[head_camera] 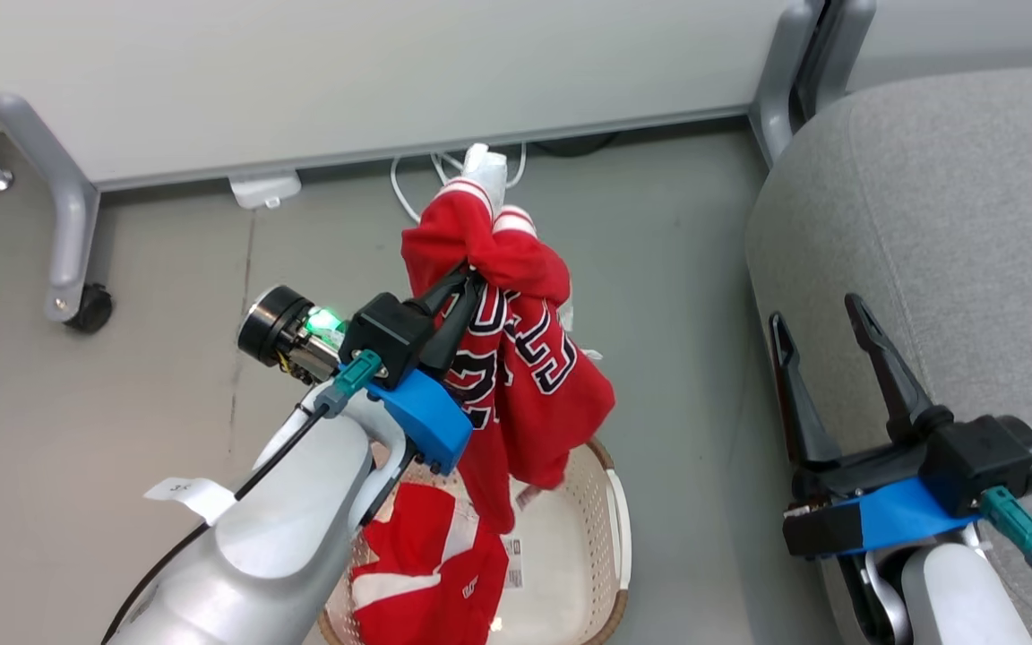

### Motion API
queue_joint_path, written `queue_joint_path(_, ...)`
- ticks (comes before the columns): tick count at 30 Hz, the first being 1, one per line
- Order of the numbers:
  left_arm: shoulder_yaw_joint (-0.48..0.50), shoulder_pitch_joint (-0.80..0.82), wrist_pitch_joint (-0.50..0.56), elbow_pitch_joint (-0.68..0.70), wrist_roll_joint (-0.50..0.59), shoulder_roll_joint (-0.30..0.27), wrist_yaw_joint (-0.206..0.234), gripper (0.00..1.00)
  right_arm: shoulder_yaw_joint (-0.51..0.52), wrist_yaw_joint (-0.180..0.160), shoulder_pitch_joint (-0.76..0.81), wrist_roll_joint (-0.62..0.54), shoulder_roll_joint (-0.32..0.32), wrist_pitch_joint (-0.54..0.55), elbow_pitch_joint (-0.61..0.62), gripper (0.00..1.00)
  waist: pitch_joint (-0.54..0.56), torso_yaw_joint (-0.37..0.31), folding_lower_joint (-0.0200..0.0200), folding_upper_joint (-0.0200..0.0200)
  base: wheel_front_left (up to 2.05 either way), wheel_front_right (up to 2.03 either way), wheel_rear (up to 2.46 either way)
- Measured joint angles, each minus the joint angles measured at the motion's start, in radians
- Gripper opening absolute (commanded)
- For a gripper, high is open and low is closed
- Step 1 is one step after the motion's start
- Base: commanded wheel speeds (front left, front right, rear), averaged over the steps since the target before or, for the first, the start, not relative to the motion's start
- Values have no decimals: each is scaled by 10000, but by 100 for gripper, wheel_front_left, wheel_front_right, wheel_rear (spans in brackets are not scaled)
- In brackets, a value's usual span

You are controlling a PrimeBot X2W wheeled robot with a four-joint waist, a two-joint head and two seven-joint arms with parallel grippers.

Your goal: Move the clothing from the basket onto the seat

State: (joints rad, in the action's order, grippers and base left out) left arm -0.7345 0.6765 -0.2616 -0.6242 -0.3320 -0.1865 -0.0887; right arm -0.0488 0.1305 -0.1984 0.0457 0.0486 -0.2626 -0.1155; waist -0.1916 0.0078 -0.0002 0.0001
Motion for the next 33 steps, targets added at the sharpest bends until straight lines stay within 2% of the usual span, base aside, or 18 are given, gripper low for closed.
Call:
queue_joint_path(15,719,241,0,991,167,92,-150,0,27,0,647,169,0,0,-54,100,897,151,1,-2,0,0,0)
queue_joint_path(33,788,232,0,1229,253,165,-148,0,-284,0,786,291,2,0,-96,100,1175,193,2,-1,0,0,0)
